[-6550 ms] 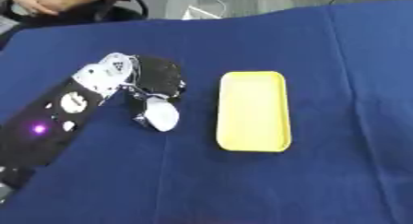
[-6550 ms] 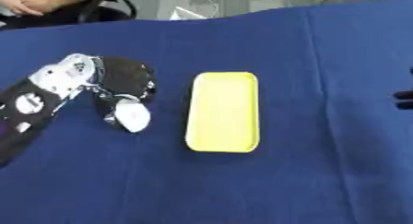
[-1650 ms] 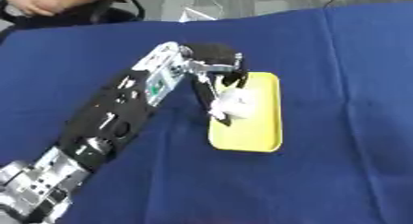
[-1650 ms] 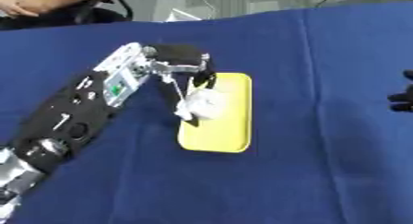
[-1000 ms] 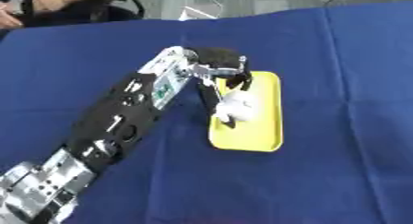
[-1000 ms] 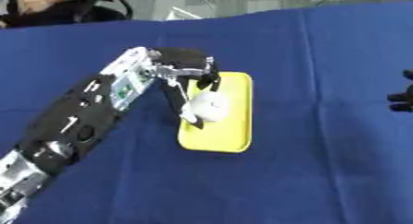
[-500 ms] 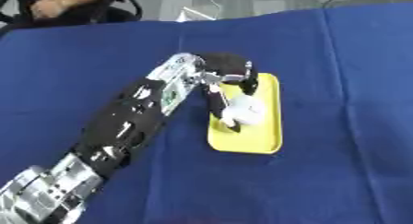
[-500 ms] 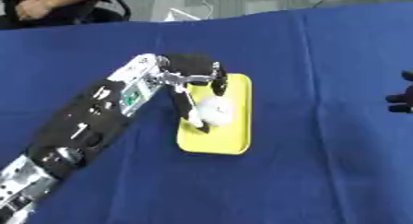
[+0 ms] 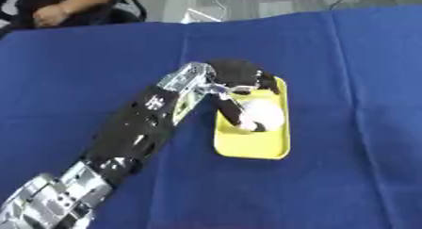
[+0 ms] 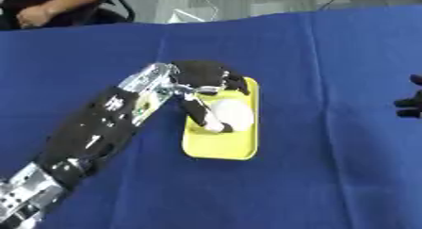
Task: Pick up objects on the table and place them in the box.
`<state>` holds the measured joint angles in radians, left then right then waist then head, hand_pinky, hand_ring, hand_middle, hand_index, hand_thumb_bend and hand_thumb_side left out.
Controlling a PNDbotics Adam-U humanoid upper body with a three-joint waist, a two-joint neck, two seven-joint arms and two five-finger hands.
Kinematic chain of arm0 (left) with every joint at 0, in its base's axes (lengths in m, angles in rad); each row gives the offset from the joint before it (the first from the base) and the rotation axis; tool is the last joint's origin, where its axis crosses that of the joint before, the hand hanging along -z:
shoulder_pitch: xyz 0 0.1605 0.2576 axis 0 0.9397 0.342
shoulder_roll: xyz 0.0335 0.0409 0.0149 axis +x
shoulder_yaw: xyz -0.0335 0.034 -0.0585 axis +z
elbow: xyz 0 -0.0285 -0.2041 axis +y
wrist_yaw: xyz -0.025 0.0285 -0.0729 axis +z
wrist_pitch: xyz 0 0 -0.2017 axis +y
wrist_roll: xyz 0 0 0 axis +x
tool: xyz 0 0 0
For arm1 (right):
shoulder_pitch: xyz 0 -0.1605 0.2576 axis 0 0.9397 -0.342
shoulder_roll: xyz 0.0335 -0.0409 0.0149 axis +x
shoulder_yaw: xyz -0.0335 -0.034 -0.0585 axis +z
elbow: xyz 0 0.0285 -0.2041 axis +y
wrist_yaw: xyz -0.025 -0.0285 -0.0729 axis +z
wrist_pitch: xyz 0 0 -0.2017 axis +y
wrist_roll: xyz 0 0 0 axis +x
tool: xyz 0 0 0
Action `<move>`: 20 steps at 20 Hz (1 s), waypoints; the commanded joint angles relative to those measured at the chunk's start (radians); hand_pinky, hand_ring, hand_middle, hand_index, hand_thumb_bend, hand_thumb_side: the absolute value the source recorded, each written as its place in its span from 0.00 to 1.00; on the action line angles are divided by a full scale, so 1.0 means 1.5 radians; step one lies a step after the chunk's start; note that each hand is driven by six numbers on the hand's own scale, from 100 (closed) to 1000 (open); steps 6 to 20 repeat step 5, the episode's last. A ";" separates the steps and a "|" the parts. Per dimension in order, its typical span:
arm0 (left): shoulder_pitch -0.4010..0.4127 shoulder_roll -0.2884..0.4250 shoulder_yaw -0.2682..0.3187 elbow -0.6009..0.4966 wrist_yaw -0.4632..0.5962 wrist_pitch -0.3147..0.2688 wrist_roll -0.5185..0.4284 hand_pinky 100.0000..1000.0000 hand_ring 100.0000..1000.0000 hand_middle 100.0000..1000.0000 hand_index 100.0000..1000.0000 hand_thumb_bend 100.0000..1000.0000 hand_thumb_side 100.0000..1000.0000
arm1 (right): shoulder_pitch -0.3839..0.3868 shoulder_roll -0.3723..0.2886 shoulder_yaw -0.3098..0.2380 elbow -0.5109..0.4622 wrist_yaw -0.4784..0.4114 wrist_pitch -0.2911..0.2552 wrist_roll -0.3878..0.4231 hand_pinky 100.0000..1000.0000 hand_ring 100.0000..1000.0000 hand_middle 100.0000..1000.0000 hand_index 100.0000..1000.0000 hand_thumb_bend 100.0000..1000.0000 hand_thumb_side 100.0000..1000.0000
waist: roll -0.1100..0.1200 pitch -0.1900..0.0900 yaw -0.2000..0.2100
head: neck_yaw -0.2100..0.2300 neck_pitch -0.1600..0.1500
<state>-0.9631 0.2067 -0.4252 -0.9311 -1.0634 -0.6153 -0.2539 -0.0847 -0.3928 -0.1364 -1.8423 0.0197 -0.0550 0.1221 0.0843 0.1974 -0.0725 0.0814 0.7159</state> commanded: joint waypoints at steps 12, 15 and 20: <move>-0.007 0.005 0.011 0.003 -0.013 -0.001 0.002 0.84 0.87 0.88 0.94 0.44 0.77 | -0.006 -0.009 -0.004 -0.012 -0.003 -0.002 0.002 0.63 0.65 0.87 0.97 0.20 0.75 | -0.006 -0.010 0.000 | 0.006 -0.010; -0.007 0.005 0.011 0.003 -0.013 -0.001 0.002 0.84 0.87 0.88 0.94 0.44 0.77 | -0.006 -0.009 -0.004 -0.012 -0.003 -0.002 0.002 0.63 0.65 0.87 0.97 0.20 0.75 | -0.006 -0.010 0.000 | 0.006 -0.010; -0.007 0.005 0.011 0.003 -0.013 -0.001 0.002 0.84 0.87 0.88 0.94 0.44 0.77 | -0.006 -0.009 -0.004 -0.012 -0.003 -0.002 0.002 0.63 0.65 0.87 0.97 0.20 0.75 | -0.006 -0.010 0.000 | 0.006 -0.010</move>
